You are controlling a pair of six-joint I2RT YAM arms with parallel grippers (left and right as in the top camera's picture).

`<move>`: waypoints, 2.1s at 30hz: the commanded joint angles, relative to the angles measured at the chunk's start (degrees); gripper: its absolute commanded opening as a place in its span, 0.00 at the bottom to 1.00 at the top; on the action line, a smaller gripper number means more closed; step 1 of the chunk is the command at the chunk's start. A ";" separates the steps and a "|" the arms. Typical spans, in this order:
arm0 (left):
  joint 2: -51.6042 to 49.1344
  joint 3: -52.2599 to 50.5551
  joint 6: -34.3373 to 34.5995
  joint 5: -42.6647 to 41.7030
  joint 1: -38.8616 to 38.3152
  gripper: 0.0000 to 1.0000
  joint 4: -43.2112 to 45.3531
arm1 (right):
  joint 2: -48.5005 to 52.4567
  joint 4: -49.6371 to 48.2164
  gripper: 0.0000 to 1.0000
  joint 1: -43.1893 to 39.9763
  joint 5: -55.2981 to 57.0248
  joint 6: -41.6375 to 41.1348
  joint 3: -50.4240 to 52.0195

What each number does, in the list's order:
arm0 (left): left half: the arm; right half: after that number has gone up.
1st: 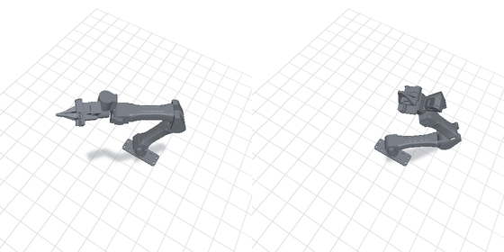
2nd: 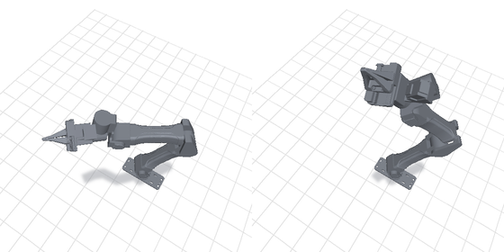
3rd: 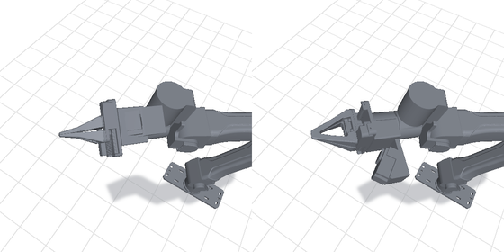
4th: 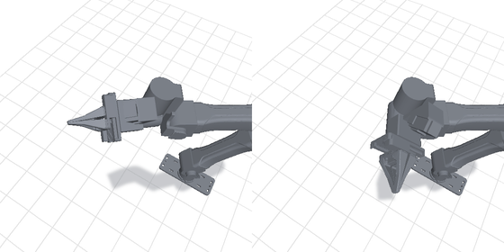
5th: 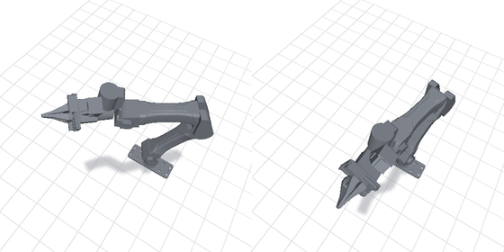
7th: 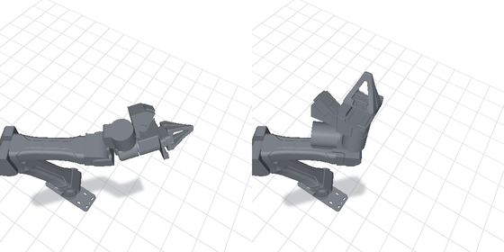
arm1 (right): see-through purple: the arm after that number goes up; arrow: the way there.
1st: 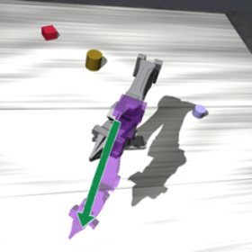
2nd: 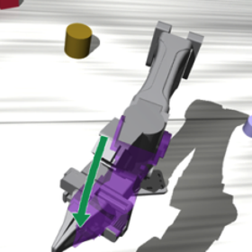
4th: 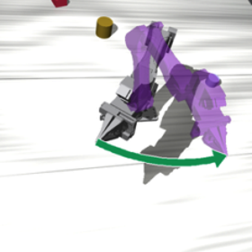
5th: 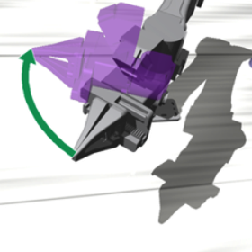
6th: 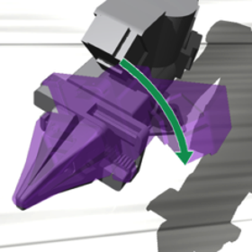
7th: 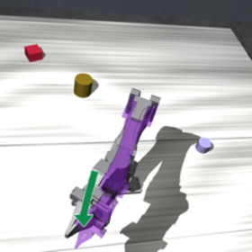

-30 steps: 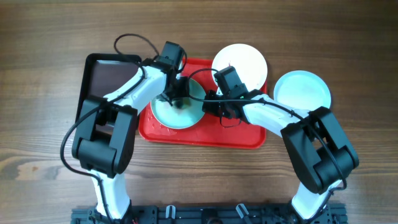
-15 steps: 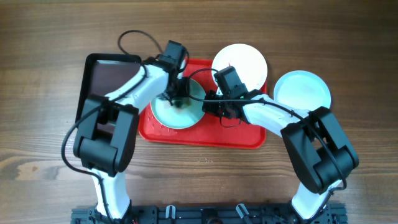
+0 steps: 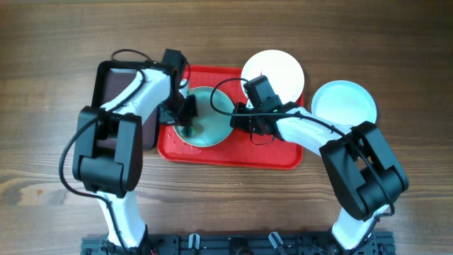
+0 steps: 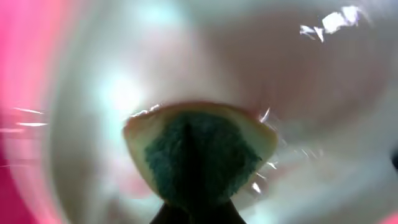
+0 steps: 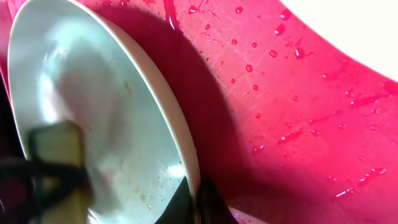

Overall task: Clean dirty plates on tray and stack at the side
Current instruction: 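Scrub the second blue plate with the sponge while right gripper holds rim, then continue scrubbing the plate center with the sponge in the left gripper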

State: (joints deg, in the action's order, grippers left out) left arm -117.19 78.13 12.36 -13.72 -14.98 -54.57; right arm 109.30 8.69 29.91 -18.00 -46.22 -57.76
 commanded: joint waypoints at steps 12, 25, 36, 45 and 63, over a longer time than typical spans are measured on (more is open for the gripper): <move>-5.86 -3.76 -7.17 -5.79 -6.91 0.04 18.75 | 2.14 0.33 0.04 0.24 -0.96 1.07 -0.33; -5.86 -3.76 13.90 31.17 -6.86 0.04 18.78 | 2.14 0.33 0.04 0.24 -0.96 1.18 -0.33; -5.86 -3.76 6.10 6.27 -6.91 0.04 1.97 | 2.14 0.26 0.04 0.24 -1.03 1.18 -0.33; -5.86 -3.76 -5.77 -16.06 -6.91 0.04 3.41 | 2.14 0.17 0.04 0.24 -1.40 1.18 -0.33; -5.84 -3.76 26.27 30.75 -6.86 0.04 13.38 | 2.14 0.20 0.04 0.24 -1.38 1.25 -0.33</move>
State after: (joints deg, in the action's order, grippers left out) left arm -117.73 77.69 24.88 -9.32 -22.55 -34.61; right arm 109.58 8.47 30.06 -19.27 -44.82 -57.87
